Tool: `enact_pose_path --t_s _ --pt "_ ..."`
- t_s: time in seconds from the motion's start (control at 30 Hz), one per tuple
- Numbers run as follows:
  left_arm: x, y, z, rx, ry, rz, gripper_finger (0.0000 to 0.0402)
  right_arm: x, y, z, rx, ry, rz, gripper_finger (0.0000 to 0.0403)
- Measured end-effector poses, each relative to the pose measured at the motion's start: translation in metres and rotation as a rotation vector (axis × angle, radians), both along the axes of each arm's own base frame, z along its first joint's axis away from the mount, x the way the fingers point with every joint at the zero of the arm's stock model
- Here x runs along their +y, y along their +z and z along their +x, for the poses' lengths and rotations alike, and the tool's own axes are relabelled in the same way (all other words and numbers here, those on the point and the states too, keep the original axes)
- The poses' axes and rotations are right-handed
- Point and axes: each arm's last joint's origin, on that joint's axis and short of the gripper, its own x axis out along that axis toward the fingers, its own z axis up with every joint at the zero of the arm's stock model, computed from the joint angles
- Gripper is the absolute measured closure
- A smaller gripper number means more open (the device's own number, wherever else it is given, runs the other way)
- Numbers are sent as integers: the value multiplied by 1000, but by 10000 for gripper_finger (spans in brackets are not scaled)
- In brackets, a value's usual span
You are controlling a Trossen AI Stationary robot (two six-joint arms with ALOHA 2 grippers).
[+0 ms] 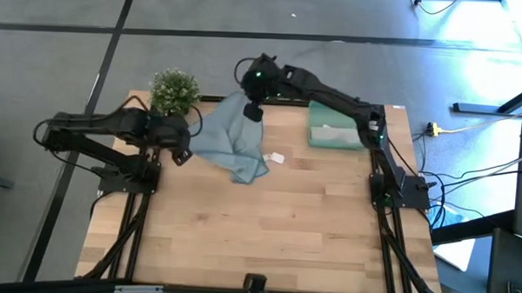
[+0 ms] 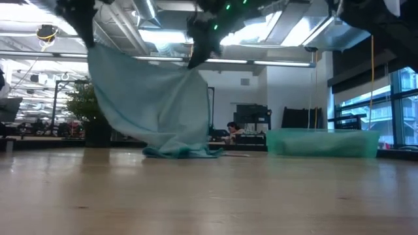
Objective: Roll microfiber towels into tight, uniform cylinder then place into a basket
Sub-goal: Roll the blue microfiber towel
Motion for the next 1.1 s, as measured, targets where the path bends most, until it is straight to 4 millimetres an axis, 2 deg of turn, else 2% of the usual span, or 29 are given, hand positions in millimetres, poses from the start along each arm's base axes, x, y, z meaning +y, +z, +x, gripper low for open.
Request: enact_pose_path --t_s 0.3,0.47,0.6,0.83,0.97,1.1 --pt "19 55 -3 -131 86 145 401 11 73 -49 -77 -43 -130 402" --pt "36 74 1 -103 88 222 401 16 98 -71 -108 -30 -186 403" --pt "55 82 9 -20 125 319 401 9 109 -83 -128 -70 -210 403" --pt "96 94 31 37 82 451 401 -6 110 -92 -100 -102 -261 403" --pt "118 111 42 -9 60 569 401 -15 114 -96 -125 -127 -281 403" --pt "126 131 46 -33 28 637 401 -15 125 -107 -155 -144 -299 403"
